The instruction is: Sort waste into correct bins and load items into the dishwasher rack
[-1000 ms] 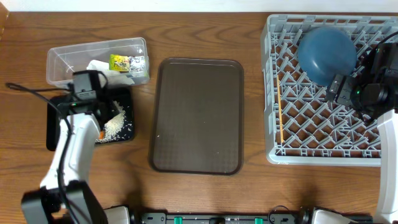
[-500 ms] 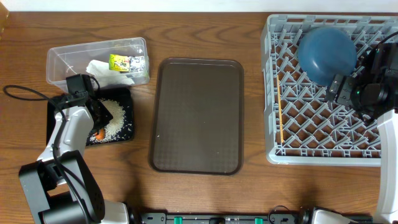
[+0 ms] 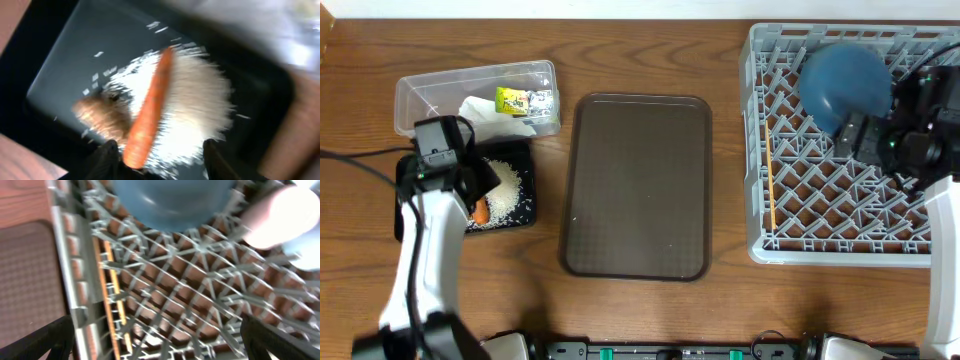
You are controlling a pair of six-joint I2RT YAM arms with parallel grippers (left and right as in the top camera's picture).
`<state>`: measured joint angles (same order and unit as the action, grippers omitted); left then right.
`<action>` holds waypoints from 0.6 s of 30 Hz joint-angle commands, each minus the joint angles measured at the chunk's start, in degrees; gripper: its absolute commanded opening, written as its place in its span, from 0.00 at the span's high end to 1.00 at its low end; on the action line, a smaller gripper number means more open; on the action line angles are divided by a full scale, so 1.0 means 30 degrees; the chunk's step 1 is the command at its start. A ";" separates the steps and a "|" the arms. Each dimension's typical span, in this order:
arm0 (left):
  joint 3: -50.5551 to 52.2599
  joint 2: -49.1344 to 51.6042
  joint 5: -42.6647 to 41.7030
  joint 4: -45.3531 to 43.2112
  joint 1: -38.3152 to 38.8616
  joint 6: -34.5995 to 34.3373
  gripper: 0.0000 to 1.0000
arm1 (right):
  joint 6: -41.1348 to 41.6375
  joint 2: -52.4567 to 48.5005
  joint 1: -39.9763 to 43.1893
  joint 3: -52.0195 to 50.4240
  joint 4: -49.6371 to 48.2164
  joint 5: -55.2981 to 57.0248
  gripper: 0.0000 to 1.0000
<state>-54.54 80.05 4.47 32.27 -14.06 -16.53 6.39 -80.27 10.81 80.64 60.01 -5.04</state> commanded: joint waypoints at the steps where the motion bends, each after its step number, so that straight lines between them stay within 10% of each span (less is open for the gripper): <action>1: -0.0765 -0.0831 -0.1362 0.0860 0.1107 0.1282 0.40 | -0.0809 -0.0510 -0.1020 0.0058 -0.0685 -0.1268 0.01; 18: -0.4736 -0.1231 -0.1355 1.2007 0.3373 0.1865 0.20 | -0.1013 -0.2535 -0.1596 0.0051 0.1151 0.0605 0.01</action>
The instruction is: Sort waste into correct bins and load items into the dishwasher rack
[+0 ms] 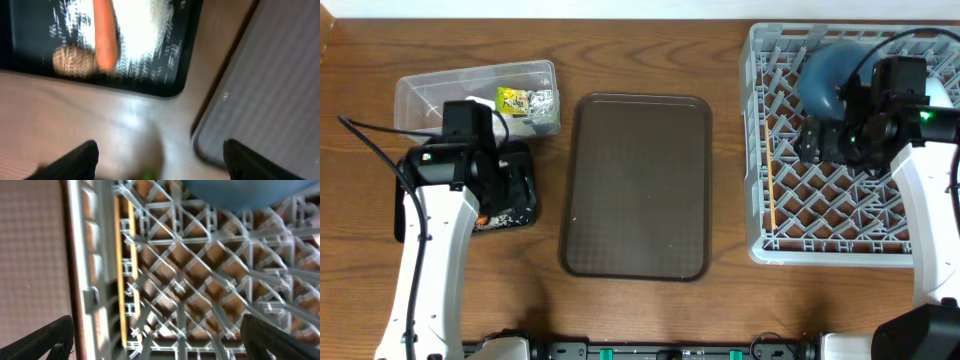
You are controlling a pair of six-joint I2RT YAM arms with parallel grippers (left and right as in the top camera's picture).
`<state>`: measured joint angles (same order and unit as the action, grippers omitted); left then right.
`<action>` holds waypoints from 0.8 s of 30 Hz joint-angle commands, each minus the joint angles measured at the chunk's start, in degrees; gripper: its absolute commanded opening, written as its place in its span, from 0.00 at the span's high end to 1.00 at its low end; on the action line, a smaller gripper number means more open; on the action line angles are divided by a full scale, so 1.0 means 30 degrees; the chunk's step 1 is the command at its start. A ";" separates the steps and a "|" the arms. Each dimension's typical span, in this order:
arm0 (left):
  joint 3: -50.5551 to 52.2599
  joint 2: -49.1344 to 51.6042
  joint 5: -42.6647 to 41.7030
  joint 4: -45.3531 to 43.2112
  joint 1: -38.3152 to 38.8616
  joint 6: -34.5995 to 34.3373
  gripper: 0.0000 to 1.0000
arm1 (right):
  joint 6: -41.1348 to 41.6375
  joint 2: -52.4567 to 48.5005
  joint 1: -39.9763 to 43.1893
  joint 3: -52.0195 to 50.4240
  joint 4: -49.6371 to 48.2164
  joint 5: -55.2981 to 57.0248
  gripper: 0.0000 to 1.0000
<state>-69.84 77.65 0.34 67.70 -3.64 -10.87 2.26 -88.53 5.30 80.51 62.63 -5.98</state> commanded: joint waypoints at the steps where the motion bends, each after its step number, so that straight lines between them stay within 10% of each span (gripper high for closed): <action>1: 0.0787 -0.0801 0.0022 -0.0051 -0.0102 0.0022 0.20 | 0.0372 0.0342 0.0335 0.0044 0.0444 0.0911 0.01; 15: 0.9697 -1.4185 -0.1617 -0.8167 -0.0102 0.0415 0.03 | 0.1515 1.1198 0.0357 -1.2539 -0.9522 0.0095 0.01; 24: 1.0724 -1.8374 -0.1617 -0.7949 -0.0102 0.0255 0.02 | 0.1515 1.7704 0.0350 -1.6007 -0.9173 -0.0022 0.01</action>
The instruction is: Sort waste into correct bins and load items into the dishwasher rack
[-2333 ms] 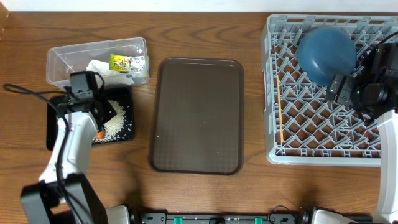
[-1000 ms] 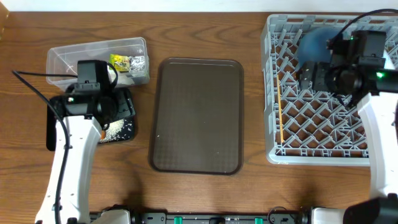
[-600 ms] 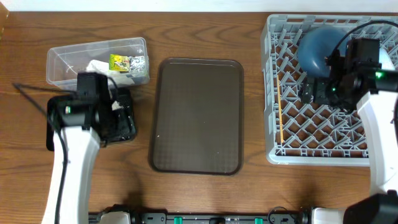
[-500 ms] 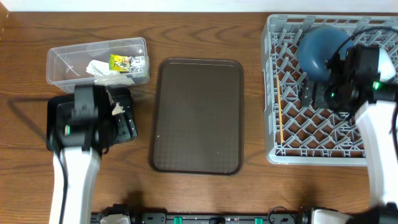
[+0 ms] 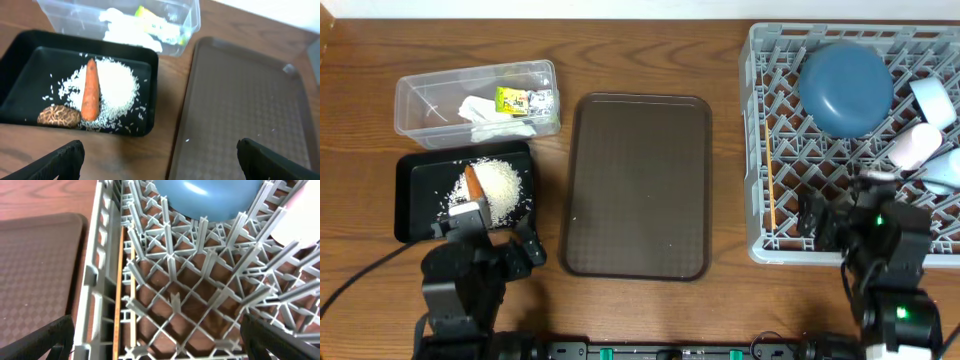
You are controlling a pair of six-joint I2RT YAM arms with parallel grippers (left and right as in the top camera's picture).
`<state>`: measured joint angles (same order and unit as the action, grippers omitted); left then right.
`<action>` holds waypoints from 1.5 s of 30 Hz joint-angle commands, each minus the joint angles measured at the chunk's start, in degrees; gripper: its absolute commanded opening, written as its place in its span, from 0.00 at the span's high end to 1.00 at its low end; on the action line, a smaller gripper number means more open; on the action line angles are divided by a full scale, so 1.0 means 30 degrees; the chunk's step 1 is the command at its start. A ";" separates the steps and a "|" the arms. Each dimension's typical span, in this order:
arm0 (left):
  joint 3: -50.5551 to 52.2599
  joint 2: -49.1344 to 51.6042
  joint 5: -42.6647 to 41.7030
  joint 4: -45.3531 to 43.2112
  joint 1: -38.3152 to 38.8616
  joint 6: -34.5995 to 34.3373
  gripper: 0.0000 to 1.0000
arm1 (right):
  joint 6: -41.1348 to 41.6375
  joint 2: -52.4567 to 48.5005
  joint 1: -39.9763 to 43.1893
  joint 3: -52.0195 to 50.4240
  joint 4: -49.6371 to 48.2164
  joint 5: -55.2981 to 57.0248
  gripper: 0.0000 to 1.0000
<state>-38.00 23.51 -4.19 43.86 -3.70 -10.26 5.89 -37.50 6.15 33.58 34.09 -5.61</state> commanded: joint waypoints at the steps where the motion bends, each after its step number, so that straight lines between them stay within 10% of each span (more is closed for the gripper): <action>1: 0.0109 -0.0328 -0.0109 0.0007 -0.0080 0.0051 0.02 | 0.0306 0.0874 0.0066 -0.0364 0.0765 -0.0138 0.01; 24: 0.0109 -0.0138 -0.0109 0.0022 -0.0080 0.0051 0.02 | 0.0291 0.1734 -0.0211 -0.0386 0.4940 -0.0138 0.01; 45: 0.0109 -0.0138 -0.0109 0.0066 -0.0080 0.0051 0.02 | -0.2761 1.2407 -0.1829 -1.1081 -1.1162 -0.0080 0.01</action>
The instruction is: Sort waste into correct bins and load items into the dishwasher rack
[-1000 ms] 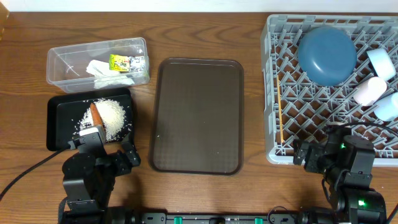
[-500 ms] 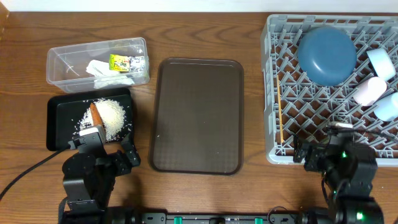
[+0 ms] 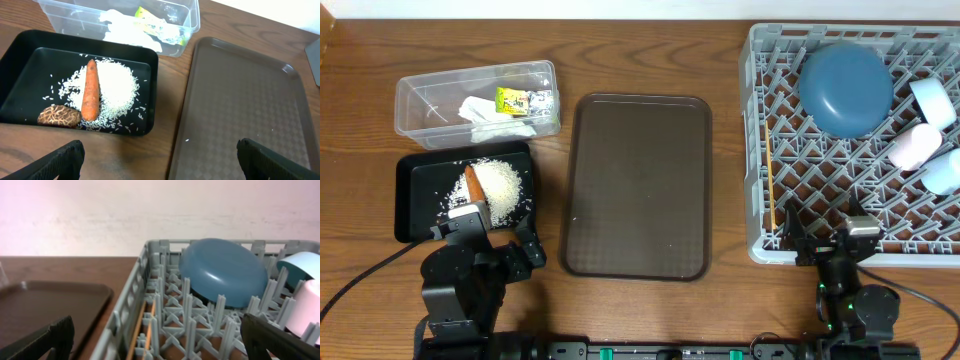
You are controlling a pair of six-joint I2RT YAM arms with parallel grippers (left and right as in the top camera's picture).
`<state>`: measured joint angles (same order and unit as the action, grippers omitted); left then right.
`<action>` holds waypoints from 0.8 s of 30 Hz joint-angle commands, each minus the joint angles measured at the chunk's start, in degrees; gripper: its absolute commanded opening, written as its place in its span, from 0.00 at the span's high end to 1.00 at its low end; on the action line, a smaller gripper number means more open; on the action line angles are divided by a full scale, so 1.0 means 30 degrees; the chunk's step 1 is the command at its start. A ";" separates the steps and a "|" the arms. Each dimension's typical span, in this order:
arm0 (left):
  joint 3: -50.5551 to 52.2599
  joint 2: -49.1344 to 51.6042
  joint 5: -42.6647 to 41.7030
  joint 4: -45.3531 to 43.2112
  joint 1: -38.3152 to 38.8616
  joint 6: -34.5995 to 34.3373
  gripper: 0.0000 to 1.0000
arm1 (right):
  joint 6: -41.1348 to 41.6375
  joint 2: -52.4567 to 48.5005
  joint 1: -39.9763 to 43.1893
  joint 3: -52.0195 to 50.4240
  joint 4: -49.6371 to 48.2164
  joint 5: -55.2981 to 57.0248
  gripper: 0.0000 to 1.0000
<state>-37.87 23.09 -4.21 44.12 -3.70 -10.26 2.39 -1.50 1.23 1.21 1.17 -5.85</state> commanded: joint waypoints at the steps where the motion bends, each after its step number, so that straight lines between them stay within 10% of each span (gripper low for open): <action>1: 0.0066 0.0000 -0.0102 -0.0022 -0.0080 0.0051 0.02 | -0.2361 0.0408 -0.0189 -0.0306 -0.0204 0.0007 0.01; 24: 0.0066 0.0000 -0.0102 -0.0022 -0.0080 0.0058 0.02 | -0.3534 0.0408 -0.0189 -0.0299 0.0867 0.0007 0.01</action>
<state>-37.87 23.09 -4.34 44.12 -3.70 -10.26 -7.55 -0.67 1.21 0.40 3.57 -5.78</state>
